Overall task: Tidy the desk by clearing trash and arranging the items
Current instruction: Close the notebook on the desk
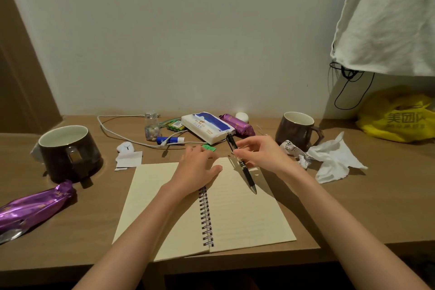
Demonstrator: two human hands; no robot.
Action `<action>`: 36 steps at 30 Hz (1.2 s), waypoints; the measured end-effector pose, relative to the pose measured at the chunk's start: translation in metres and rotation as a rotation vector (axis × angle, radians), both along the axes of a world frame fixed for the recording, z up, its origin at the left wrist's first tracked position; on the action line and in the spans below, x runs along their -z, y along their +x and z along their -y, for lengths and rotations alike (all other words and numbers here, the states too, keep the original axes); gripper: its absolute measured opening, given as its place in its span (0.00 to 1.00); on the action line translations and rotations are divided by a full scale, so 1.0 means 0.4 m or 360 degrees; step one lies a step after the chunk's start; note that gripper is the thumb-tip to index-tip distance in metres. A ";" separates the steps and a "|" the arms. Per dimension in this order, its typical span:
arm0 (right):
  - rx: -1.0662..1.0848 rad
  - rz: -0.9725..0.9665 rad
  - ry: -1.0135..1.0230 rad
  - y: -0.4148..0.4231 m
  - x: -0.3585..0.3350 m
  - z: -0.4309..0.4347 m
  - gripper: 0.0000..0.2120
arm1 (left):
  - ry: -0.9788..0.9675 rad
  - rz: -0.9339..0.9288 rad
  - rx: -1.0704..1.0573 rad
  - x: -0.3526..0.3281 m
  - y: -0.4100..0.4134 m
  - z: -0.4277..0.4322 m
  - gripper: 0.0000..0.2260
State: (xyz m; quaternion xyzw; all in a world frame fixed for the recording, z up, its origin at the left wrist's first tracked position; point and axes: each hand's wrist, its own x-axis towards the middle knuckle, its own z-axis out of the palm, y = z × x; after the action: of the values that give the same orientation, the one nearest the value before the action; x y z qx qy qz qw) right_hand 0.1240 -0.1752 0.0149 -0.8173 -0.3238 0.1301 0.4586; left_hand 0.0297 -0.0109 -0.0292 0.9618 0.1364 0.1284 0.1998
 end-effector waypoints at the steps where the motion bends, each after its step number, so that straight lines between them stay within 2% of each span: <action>1: -0.0012 -0.0010 0.0001 0.002 0.002 -0.003 0.15 | -0.0011 0.0050 -0.0003 0.003 0.002 -0.002 0.17; 5: 0.0041 0.0045 0.0056 0.005 0.020 -0.021 0.14 | -0.0095 0.0202 -0.0020 0.008 0.006 -0.006 0.13; 9: 0.0164 0.0116 0.0108 0.007 0.046 -0.047 0.13 | -0.0364 0.0336 -0.0052 0.004 0.006 -0.003 0.10; 14: 0.0308 0.0472 0.0080 0.000 0.080 -0.085 0.12 | -0.0519 0.0353 -0.0112 0.003 0.008 0.000 0.04; 18: 0.0291 0.0634 0.0064 -0.018 0.090 -0.102 0.10 | -0.0556 0.0313 -0.0165 0.008 0.018 0.000 0.05; 27: 0.0218 0.0452 -0.0177 -0.042 0.089 -0.066 0.13 | -0.0568 0.0262 -0.0257 0.018 0.037 -0.007 0.07; 32: 0.0284 0.0485 -0.0281 -0.055 0.073 -0.078 0.12 | -0.0452 0.0189 -0.0398 0.032 0.046 -0.014 0.08; 36: 0.0277 0.0301 -0.0253 -0.056 0.066 -0.093 0.08 | -0.0476 0.0192 -0.0403 0.036 0.048 -0.018 0.09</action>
State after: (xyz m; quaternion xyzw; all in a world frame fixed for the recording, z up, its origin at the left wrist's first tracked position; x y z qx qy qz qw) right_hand 0.1014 -0.1381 -0.0116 -0.8847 -0.2821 0.0377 0.3693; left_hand 0.0489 -0.0038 -0.0436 0.8871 0.2616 0.1881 0.3305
